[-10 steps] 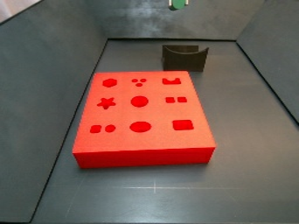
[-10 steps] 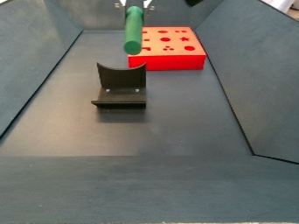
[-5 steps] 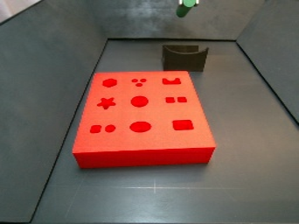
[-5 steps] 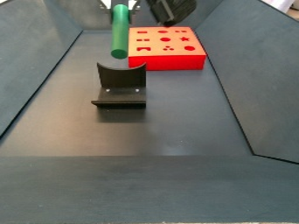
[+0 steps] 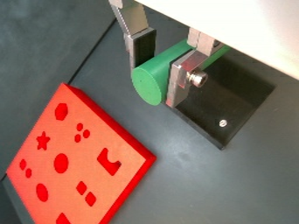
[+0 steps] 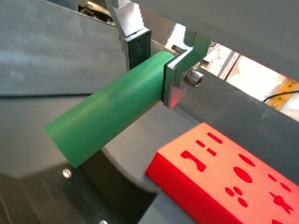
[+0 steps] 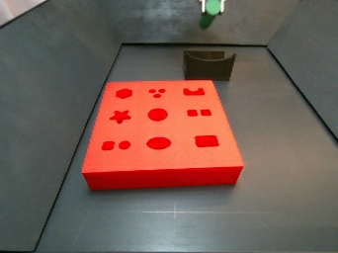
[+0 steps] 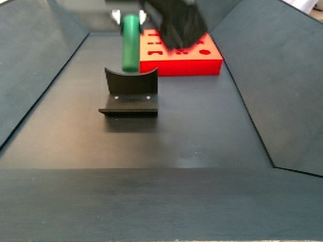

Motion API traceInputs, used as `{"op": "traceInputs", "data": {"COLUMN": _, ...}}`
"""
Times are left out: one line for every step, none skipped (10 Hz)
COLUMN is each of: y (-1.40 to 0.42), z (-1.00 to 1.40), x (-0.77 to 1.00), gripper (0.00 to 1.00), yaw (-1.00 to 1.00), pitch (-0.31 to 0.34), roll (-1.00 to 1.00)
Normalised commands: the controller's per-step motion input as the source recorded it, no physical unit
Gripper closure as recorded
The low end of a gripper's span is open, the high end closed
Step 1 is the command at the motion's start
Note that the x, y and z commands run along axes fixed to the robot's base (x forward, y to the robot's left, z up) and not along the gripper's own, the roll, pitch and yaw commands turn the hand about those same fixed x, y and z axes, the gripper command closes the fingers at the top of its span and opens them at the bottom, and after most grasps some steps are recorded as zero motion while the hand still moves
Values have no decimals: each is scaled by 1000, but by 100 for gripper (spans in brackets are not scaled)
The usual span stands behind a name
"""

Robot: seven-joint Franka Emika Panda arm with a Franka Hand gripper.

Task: Pick up the round object. Move up. Place the round object on the fixture. Regrasp the round object. Move to above the board. Insert the round object.
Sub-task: Place the round object on the fixture, then regrasp the round object.

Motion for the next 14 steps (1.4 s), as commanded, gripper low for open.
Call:
{"op": "traceInputs", "data": {"y": 135, "z": -1000, "x": 160, "gripper": 100, "yaw": -194, "pitch": 158, "roll": -831}}
{"op": "traceInputs", "data": {"y": 139, "z": -1000, "x": 169, "gripper": 100, "yaw": -199, "pitch": 115, "roll": -672}}
{"op": "traceInputs", "data": {"y": 142, "z": -1000, "x": 170, "gripper": 100, "yaw": -199, "pitch": 66, "roll": -454}}
{"op": "traceInputs", "data": {"y": 143, "z": -1000, "x": 174, "gripper": 100, "yaw": -193, "pitch": 46, "roll": -345}}
{"op": "traceInputs", "data": {"y": 130, "z": -1000, "x": 183, "gripper": 100, "yaw": -169, "pitch": 7, "roll": -217}}
{"op": "traceInputs", "data": {"y": 126, "z": -907, "x": 171, "gripper": 100, "yaw": -153, "pitch": -12, "roll": -181}}
{"op": "traceInputs", "data": {"y": 105, "z": -709, "x": 144, "gripper": 100, "yaw": -132, "pitch": -28, "roll": -167}}
{"op": "traceInputs", "data": {"y": 108, "z": -548, "x": 118, "gripper": 100, "yaw": -112, "pitch": -39, "roll": -132}}
{"op": "traceInputs", "data": {"y": 147, "z": -475, "x": 81, "gripper": 100, "yaw": -98, "pitch": -59, "roll": -113}}
{"op": "traceInputs", "data": {"y": 147, "z": -475, "x": 81, "gripper": 100, "yaw": -98, "pitch": -59, "roll": -113}}
{"op": "traceInputs", "data": {"y": 163, "z": -471, "x": 80, "gripper": 100, "yaw": -94, "pitch": -63, "roll": -109}}
{"op": "traceInputs", "data": {"y": 164, "z": -468, "x": 84, "gripper": 100, "yaw": -97, "pitch": -65, "roll": -110}}
{"op": "traceInputs", "data": {"y": 0, "z": 0, "x": 0, "gripper": 0, "yaw": 0, "pitch": 0, "roll": 0}}
{"op": "traceInputs", "data": {"y": 0, "z": 1000, "x": 0, "gripper": 0, "yaw": -10, "pitch": -39, "roll": 27}}
